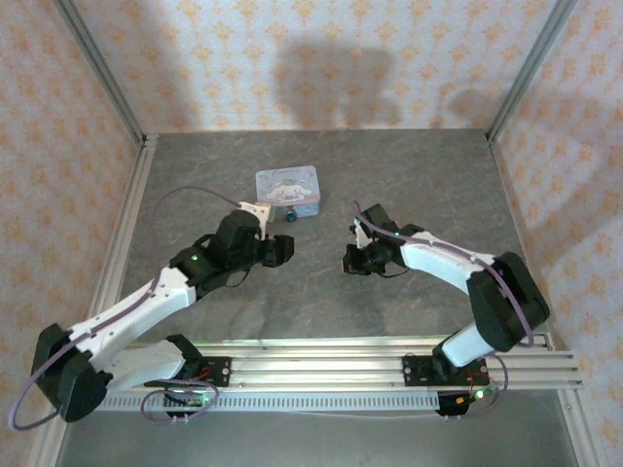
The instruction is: Unlock a padlock with a key
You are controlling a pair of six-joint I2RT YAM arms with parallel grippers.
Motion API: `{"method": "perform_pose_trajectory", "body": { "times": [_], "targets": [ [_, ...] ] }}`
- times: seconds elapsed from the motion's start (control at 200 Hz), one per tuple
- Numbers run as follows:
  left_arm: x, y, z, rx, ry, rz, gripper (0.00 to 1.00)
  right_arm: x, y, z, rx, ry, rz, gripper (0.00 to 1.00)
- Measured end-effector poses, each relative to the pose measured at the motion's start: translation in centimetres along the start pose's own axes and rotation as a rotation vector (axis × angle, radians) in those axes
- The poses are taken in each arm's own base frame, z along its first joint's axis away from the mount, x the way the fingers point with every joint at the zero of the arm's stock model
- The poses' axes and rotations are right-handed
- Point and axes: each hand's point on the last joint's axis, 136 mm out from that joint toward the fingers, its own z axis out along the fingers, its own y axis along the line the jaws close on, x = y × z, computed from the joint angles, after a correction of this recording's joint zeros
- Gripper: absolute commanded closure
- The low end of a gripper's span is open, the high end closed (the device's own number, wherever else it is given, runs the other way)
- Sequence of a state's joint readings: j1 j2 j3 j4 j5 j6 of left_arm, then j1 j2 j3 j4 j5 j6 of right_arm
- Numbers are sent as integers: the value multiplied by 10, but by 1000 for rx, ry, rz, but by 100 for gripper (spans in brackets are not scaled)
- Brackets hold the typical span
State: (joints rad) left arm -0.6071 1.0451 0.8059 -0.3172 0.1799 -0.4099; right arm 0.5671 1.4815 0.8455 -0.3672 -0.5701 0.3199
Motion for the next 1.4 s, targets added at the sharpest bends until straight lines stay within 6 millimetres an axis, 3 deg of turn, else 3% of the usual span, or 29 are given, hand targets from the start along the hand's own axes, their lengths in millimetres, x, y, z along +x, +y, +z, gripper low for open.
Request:
{"method": "perform_pose_trajectory", "body": {
  "times": [0.17,0.33,0.51,0.616,0.781,0.991,1.401],
  "targets": [
    [-6,10,-9,65,-15,-36,34,-21,44,-16,-202,-102,-74,100],
    [-3,-7,-8,218,-10,-49,34,-32,77,-30,-370,-163,-148,100],
    [-14,-26,-2,391,-12,-103,44,-29,106,-42,-507,-181,-239,100],
    [-9,-33,7,450,35,-116,51,-21,122,-45,-561,-157,-299,100],
    [-9,-34,10,488,56,-140,49,-15,151,-45,-632,-112,-377,100],
    [-26,-15,-4,489,-21,-167,51,-16,160,-44,-676,-98,-389,100],
    [-12,-23,-8,570,33,-180,68,-22,171,-49,-739,-110,-374,100]
  ]
}}
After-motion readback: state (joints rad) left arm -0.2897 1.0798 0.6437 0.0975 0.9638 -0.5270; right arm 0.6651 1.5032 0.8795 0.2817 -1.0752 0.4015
